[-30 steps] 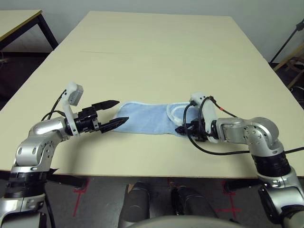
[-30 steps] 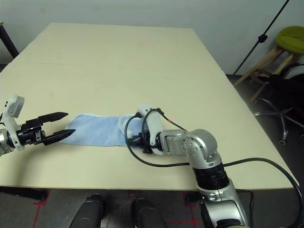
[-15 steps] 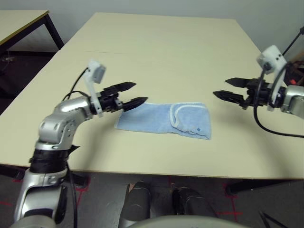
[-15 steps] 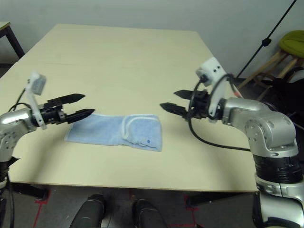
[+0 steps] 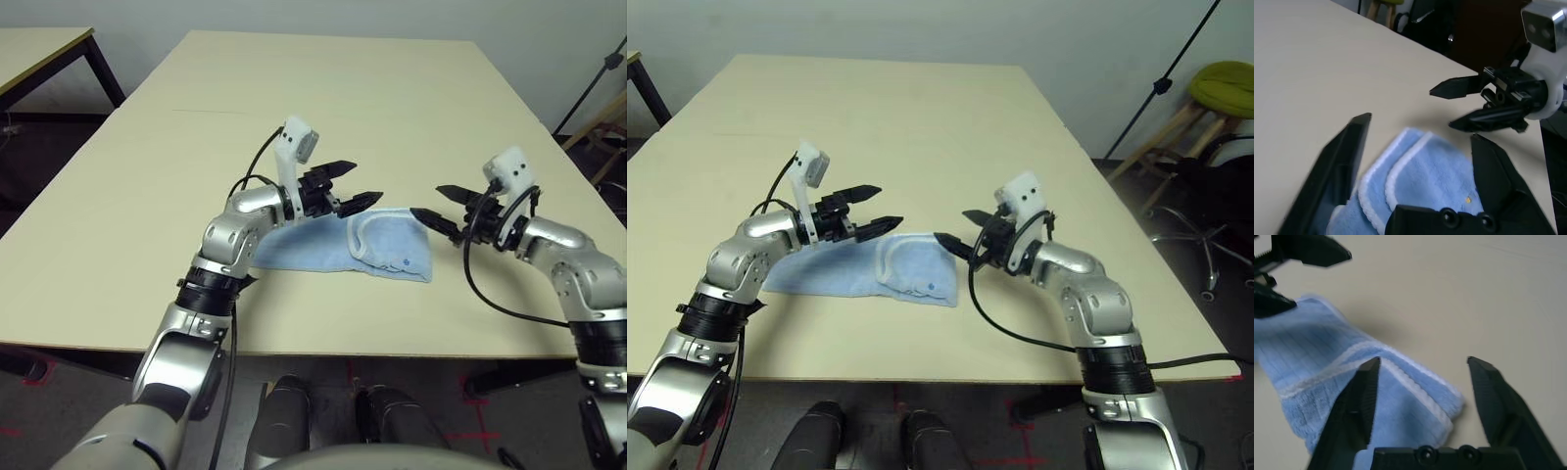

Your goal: Fold the towel and set it aside.

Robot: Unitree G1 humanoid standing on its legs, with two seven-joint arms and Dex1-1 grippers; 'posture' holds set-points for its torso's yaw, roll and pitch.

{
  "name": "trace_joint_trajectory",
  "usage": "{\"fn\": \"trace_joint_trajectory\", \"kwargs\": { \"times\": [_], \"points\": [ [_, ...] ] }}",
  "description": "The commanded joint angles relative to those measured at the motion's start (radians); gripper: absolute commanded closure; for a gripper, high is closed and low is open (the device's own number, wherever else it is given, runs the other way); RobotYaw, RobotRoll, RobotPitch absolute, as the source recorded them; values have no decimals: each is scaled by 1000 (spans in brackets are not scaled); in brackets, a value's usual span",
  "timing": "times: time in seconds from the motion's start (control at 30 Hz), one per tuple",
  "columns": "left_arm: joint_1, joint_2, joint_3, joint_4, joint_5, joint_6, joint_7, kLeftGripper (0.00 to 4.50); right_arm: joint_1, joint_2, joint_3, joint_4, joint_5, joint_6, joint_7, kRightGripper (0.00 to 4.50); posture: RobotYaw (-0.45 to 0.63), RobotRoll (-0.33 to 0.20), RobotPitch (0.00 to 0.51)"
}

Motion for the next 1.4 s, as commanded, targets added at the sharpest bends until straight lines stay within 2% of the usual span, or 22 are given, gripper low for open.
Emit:
{"fn": "trace_joint_trajectory", "kwargs": {
  "times": [0.03,0.23,0.33,0.67,0.97,1.1,1.27,1.37,1.4],
  "points": [
    [20,-11,-19,5,18,9,1,1304,-14,16,13,9,-25,-12,-7,2144,127,0,116],
    [24,-15,-48,-13,27,41,-17,3445,-38,40,27,36,-48,-22,-1,4396,138,0,115],
    [39,-15,-79,28,53,23,-36,4483,-40,47,41,60,-70,-42,7,4500,143,0,110],
    [50,-29,-166,123,148,-27,-72,4483,-15,93,83,146,-146,-88,-7,4500,130,0,96],
    [103,18,-199,176,218,-73,-117,4483,-52,180,124,464,-265,-268,-24,4500,127,0,100],
    [121,31,-180,182,223,-73,-111,4483,-93,187,129,583,-294,-324,-5,4500,134,0,101],
    [130,44,-160,189,222,-80,-109,4483,-133,175,103,647,-293,-364,-4,4500,135,0,100],
    [137,40,-118,158,185,-55,-102,4483,-134,167,76,631,-268,-395,14,4500,135,0,100],
    [141,33,-88,122,154,-25,-93,4483,-128,172,53,582,-226,-380,40,4500,135,0,102]
  ]
}}
